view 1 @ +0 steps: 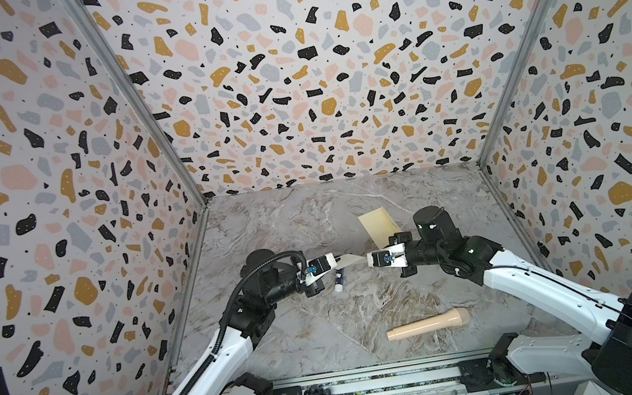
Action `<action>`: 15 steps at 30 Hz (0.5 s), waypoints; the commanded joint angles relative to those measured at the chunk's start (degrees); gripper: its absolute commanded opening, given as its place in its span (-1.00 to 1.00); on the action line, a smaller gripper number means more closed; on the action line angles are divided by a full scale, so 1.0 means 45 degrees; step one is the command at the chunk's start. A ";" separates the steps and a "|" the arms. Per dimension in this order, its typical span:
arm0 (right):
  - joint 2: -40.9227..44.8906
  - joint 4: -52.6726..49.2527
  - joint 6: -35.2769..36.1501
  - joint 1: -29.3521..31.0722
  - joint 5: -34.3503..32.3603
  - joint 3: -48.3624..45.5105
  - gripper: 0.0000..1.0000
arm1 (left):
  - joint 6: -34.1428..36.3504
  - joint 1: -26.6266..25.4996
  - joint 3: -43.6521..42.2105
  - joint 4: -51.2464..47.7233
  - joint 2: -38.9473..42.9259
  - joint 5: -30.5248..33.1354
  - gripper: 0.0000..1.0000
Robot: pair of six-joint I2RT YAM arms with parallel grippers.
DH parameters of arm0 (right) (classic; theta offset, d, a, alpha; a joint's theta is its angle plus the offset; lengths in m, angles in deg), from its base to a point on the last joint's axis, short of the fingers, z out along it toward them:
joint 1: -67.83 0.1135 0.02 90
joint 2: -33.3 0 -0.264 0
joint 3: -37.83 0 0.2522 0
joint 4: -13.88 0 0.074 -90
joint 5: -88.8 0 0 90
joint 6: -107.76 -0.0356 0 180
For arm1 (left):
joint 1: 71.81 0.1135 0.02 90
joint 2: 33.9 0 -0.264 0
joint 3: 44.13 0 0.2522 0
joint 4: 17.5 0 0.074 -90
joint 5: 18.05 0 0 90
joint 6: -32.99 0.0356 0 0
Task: Place the letter into the envelope and seal it
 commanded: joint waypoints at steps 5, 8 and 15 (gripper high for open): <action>0.0525 -0.0253 -0.0209 -0.0424 -0.0051 -0.0397 -0.89 | -0.0195 0.0074 0.0070 0.0640 0.0141 -0.0052 -1.00; 0.0646 -0.0078 -0.0198 -0.0478 -0.0129 -0.0564 -0.87 | -0.0216 0.0072 0.0076 0.0672 0.0125 -0.0053 -1.00; 0.0811 0.0177 -0.0233 -0.0590 -0.0535 -0.0862 -0.75 | -0.0235 0.0069 0.0048 0.0663 0.0174 -0.0014 -1.00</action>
